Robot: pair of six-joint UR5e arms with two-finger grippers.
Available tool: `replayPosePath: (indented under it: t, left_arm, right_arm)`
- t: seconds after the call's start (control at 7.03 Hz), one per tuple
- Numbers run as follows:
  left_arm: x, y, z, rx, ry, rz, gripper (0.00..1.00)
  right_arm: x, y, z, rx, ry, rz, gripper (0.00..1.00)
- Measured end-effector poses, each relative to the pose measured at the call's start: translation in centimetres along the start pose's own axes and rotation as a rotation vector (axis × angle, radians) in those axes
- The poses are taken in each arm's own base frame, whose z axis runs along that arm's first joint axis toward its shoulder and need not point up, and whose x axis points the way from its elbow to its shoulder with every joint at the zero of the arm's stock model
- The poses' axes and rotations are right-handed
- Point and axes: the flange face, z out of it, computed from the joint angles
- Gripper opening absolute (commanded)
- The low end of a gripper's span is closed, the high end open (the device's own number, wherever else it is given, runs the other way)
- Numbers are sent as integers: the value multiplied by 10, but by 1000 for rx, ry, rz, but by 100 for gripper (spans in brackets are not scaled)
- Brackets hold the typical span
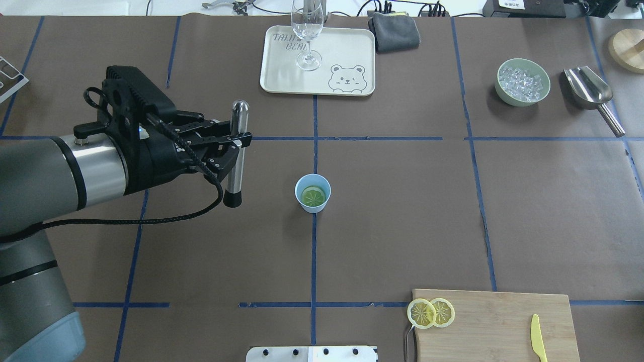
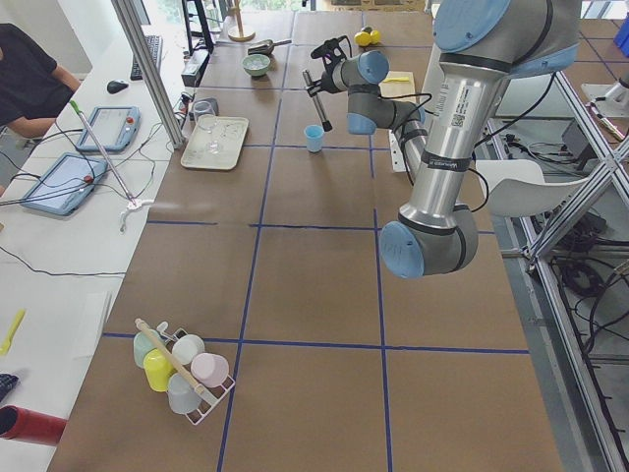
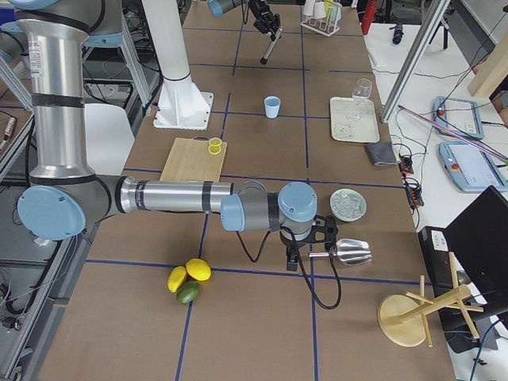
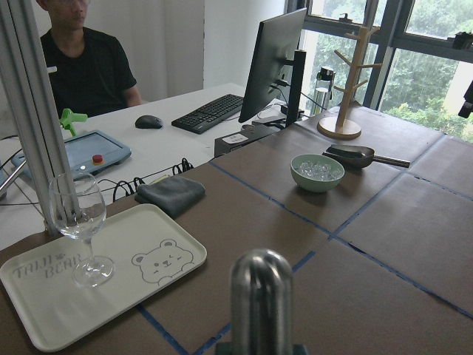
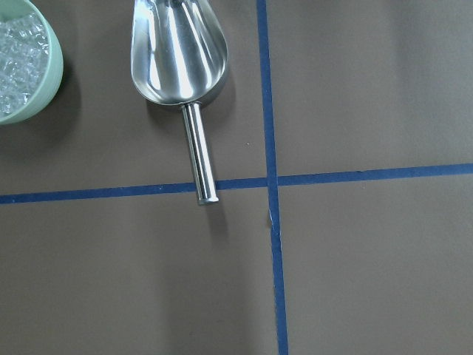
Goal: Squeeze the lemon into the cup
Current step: 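Lift the muddler out of the cup and move it back with the left gripper, then lower the muddler onto the table and release it with the left gripper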
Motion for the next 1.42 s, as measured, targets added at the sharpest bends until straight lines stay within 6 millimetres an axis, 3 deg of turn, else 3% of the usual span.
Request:
replayPosePath:
  t: [0.28, 0.57, 0.71, 1.0, 1.28, 1.42]
  left_arm:
    - [-22, 12, 13, -176, -106, -100, 0]
    - [-46, 42, 30, -425, -277, -144, 0]
    - [-61, 55, 34, -562, -337, -183, 0]
    - [-98, 64, 31, -743, -381, -307, 0]
    - [-159, 67, 32, -839, -433, -461, 0]
    - [-196, 80, 41, -883, -480, -524, 0]
  right_arm:
    - [1, 1, 0, 0, 3, 0, 100]
    - [1, 1, 0, 2, 10, -3, 100]
    - [1, 0, -1, 4, 12, -4, 100]
    - [-2, -2, -3, 9, 12, -8, 100]
    - [-8, -6, -7, 20, 12, -20, 100]
    - [-13, -10, -11, 28, 11, -28, 100]
